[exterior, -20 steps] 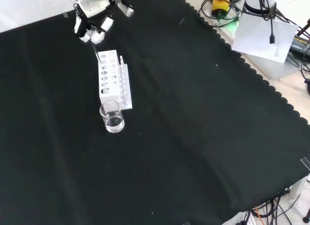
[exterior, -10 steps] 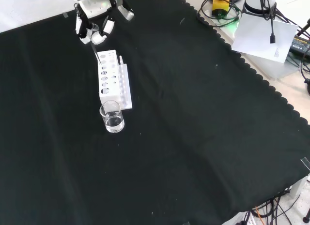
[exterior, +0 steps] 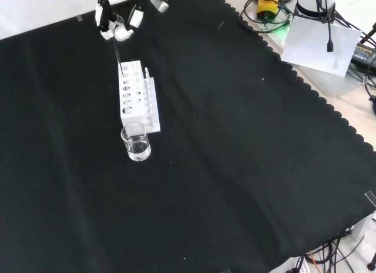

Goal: Take the glass rod from the white test tube rack.

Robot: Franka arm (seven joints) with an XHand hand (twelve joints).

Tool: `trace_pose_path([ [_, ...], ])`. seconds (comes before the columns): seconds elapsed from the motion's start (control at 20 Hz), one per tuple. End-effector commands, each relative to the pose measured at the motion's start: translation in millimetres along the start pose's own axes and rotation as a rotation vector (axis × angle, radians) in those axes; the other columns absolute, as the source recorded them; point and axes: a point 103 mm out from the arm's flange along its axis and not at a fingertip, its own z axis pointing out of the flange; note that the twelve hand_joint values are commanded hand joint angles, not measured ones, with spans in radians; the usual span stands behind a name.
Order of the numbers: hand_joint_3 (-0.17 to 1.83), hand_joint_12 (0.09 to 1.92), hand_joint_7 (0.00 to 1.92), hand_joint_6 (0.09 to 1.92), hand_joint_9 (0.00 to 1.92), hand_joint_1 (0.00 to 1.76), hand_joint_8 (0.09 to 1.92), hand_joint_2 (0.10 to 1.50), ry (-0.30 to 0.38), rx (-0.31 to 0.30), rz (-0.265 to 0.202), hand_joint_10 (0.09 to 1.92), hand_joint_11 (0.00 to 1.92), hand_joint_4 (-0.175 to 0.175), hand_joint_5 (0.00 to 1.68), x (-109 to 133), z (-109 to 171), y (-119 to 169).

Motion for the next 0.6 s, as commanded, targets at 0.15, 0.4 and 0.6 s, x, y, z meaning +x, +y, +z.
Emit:
trace_pose_path([
  [0.15, 0.63, 0.68, 1.2, 0.64, 1.6, 1.31, 1.08, 0.73, 0.034, -0.024, -0.007, 0.85, 1.61, -0.175, 1.13, 18.3, -58.5, -29.6],
  [0.4, 0.64, 0.68, 1.21, 0.62, 1.6, 1.32, 1.06, 0.72, 0.027, -0.032, -0.004, 0.84, 1.61, -0.175, 1.14, 27.9, -85.3, -37.4],
  [0.6, 0.64, 0.68, 1.21, 0.62, 1.61, 1.32, 1.06, 0.72, 0.012, -0.039, -0.009, 0.84, 1.61, -0.175, 1.14, 34.7, -95.6, -43.8],
])
